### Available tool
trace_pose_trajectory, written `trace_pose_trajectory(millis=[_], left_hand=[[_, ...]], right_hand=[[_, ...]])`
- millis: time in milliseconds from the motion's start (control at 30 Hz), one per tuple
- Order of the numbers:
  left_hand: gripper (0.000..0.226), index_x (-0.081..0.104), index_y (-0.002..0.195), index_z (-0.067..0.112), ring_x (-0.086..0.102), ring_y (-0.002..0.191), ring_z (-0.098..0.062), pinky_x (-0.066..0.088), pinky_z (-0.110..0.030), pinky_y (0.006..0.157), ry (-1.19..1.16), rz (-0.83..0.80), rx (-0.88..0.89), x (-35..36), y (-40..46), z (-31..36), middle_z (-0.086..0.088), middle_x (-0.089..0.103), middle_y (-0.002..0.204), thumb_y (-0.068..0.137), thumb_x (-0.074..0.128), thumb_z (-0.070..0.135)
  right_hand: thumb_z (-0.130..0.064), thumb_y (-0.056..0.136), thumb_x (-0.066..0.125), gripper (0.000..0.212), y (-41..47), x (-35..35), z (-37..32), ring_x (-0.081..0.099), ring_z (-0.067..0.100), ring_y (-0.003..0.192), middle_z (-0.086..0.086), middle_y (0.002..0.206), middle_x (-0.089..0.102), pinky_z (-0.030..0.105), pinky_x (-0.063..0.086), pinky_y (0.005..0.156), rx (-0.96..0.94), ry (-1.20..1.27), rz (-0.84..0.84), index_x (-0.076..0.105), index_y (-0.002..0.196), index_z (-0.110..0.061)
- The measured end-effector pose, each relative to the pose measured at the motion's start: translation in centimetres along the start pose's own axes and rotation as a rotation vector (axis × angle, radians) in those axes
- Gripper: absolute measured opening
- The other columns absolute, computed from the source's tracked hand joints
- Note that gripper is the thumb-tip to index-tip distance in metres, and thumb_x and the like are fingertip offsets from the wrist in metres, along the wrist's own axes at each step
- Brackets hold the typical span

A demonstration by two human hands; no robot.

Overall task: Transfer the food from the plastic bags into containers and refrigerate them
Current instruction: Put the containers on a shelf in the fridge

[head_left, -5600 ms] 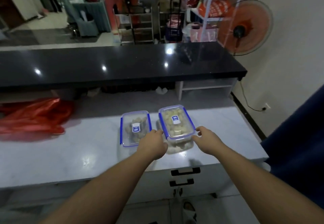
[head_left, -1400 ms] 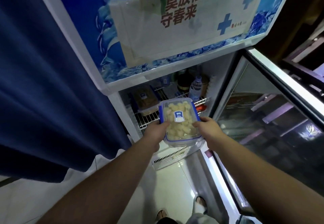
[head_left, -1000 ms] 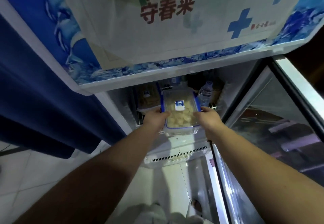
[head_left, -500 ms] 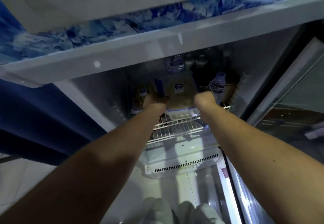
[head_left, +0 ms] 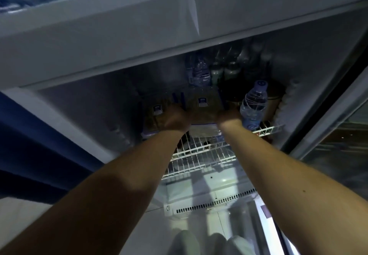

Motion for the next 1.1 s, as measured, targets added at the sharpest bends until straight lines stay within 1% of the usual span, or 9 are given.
trace_pose_trajectory(millis=[100, 267, 500, 600, 700, 800, 867, 967, 1100], left_hand=[[0.029, 0.074, 0.115, 0.002, 0.069, 0.106, -0.039, 0.057, -0.04, 0.086, 0.135, -0.004, 0.067, 0.8, 0.0, -0.5, -0.022, 0.073, 0.116, 0.101, 0.062, 0.024], [0.03, 0.07, 0.116, -0.002, 0.068, 0.108, -0.038, 0.055, -0.041, 0.086, 0.396, -0.022, 0.127, 1.6, -0.4, -0.6, -0.024, 0.071, 0.118, 0.107, 0.049, 0.016], [0.028, 0.07, 0.118, 0.001, 0.07, 0.108, -0.034, 0.059, -0.041, 0.088, 0.514, -0.082, 0.06, 1.8, -1.1, -0.1, -0.02, 0.071, 0.118, 0.107, 0.045, 0.008], [0.024, 0.07, 0.116, 0.006, 0.07, 0.103, -0.03, 0.057, -0.039, 0.08, 0.518, -0.122, 0.052, 0.9, -1.7, 0.2, -0.016, 0.071, 0.114, 0.107, 0.049, 0.013], [0.029, 0.068, 0.126, 0.015, 0.069, 0.105, -0.028, 0.048, -0.036, 0.071, 0.538, -0.152, 0.02, -0.2, -3.1, 0.2, -0.012, 0.071, 0.12, 0.106, 0.048, 0.024], [0.038, 0.063, 0.136, 0.02, 0.064, 0.116, -0.032, 0.057, -0.04, 0.084, 0.586, -0.18, 0.048, -2.0, -5.4, 0.5, -0.011, 0.065, 0.132, 0.103, 0.047, 0.028], [0.04, 0.06, 0.138, 0.021, 0.059, 0.121, -0.031, 0.055, -0.044, 0.093, 0.601, -0.194, 0.075, -3.5, -7.1, 0.7, -0.009, 0.06, 0.138, 0.101, 0.048, 0.029], [0.035, 0.063, 0.13, 0.021, 0.059, 0.114, -0.029, 0.054, -0.044, 0.092, 0.621, -0.183, 0.127, -5.7, -9.5, 1.1, -0.008, 0.062, 0.132, 0.1, 0.051, 0.034], [0.035, 0.06, 0.131, 0.021, 0.061, 0.111, -0.029, 0.052, -0.045, 0.089, 0.616, -0.237, 0.157, -9.0, -12.6, 2.6, -0.009, 0.064, 0.128, 0.103, 0.044, 0.035]], right_hand=[[-0.007, 0.1, 0.054, 0.04, -0.4, 0.3, 0.3, 0.058, 0.036, 0.126, 0.02, 0.137, 0.06, 0.038, 0.047, 0.098, -0.059, -0.011, 0.111, 0.055, 0.139, -0.002], [-0.011, 0.101, 0.052, 0.044, -0.4, 0.2, 0.3, 0.054, 0.035, 0.132, 0.02, 0.144, 0.056, 0.037, 0.045, 0.105, -0.002, -0.077, 0.061, 0.05, 0.144, -0.003], [-0.021, 0.098, 0.052, 0.046, -1.2, -0.2, -0.5, 0.057, 0.034, 0.129, 0.015, 0.141, 0.058, 0.034, 0.048, 0.097, 0.026, -0.096, 0.018, 0.052, 0.142, -0.007], [-0.021, 0.097, 0.052, 0.042, -2.7, -1.3, -1.7, 0.057, 0.038, 0.127, 0.018, 0.139, 0.058, 0.036, 0.049, 0.097, -0.056, -0.194, -0.007, 0.056, 0.137, -0.007], [-0.021, 0.097, 0.048, 0.038, -5.0, -2.7, -3.1, 0.059, 0.038, 0.12, 0.02, 0.135, 0.06, 0.035, 0.049, 0.091, -0.178, -0.259, -0.022, 0.06, 0.132, -0.011], [-0.038, 0.084, 0.042, 0.057, -6.8, -3.7, -3.6, 0.064, 0.039, 0.112, 0.018, 0.132, 0.063, 0.037, 0.051, 0.084, -0.207, -0.239, -0.076, 0.057, 0.136, -0.019], [-0.041, 0.089, 0.042, 0.053, -8.6, -4.7, -3.8, 0.065, 0.04, 0.109, 0.021, 0.127, 0.065, 0.037, 0.051, 0.083, -0.184, -0.283, -0.149, 0.06, 0.131, -0.014], [-0.043, 0.101, 0.043, 0.049, -12.9, -7.3, -4.7, 0.062, 0.039, 0.114, 0.024, 0.123, 0.067, 0.039, 0.051, 0.092, -0.152, -0.389, -0.211, 0.068, 0.117, -0.005], [-0.043, 0.101, 0.052, 0.053, -16.8, -9.5, -5.4, 0.046, 0.038, 0.132, 0.019, 0.141, 0.052, 0.042, 0.042, 0.109, -0.194, -0.427, -0.208, 0.05, 0.139, -0.007]])
Point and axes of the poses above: each hand's wrist, its own y-axis towards the middle knuckle, its own x-axis out of the palm, z = x × y, the point moved 1 cm from there along y, towards the middle knuckle
